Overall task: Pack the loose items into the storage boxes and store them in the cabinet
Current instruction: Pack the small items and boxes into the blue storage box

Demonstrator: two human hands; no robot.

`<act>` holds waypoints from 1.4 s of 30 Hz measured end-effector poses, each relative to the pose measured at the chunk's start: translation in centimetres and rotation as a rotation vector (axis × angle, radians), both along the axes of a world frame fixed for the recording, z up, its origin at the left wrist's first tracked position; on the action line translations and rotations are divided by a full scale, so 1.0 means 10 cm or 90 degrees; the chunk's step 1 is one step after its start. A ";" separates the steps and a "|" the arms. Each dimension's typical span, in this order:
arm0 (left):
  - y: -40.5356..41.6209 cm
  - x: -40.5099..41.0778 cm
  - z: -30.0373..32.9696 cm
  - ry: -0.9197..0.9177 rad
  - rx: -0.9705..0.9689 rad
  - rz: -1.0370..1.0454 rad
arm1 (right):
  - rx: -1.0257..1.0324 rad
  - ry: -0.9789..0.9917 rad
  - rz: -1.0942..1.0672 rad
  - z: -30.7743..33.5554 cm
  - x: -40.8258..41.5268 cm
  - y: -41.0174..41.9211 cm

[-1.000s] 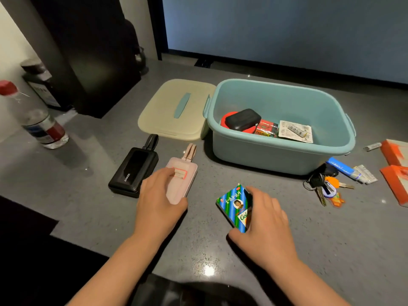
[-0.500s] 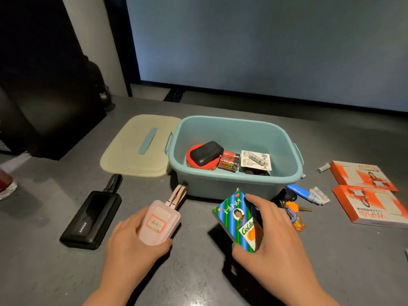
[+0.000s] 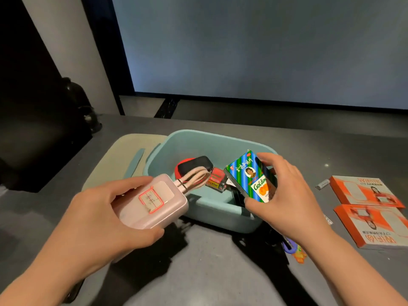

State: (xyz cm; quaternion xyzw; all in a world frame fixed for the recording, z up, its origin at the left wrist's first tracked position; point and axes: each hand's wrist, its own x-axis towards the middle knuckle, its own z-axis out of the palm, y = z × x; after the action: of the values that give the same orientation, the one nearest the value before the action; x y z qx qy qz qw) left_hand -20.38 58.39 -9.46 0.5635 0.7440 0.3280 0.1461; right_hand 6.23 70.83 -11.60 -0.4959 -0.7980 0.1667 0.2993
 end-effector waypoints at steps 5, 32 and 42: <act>0.06 0.11 -0.10 -0.043 -0.017 -0.015 | 0.004 0.006 0.019 -0.08 -0.05 0.14; 2.00 0.09 -0.60 0.253 -0.278 -0.442 | -0.078 -0.200 -0.007 -0.17 -0.43 1.00; 1.96 0.04 -0.74 0.235 -0.272 -0.548 | -0.183 -0.334 0.079 -0.62 -0.77 1.45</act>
State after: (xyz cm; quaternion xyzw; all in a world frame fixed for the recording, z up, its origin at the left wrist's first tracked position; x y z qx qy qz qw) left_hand -19.96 78.00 -16.82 0.8247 0.5087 -0.0259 0.2458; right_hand -1.49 85.33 -17.82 -0.5097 -0.8449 0.1623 -0.0011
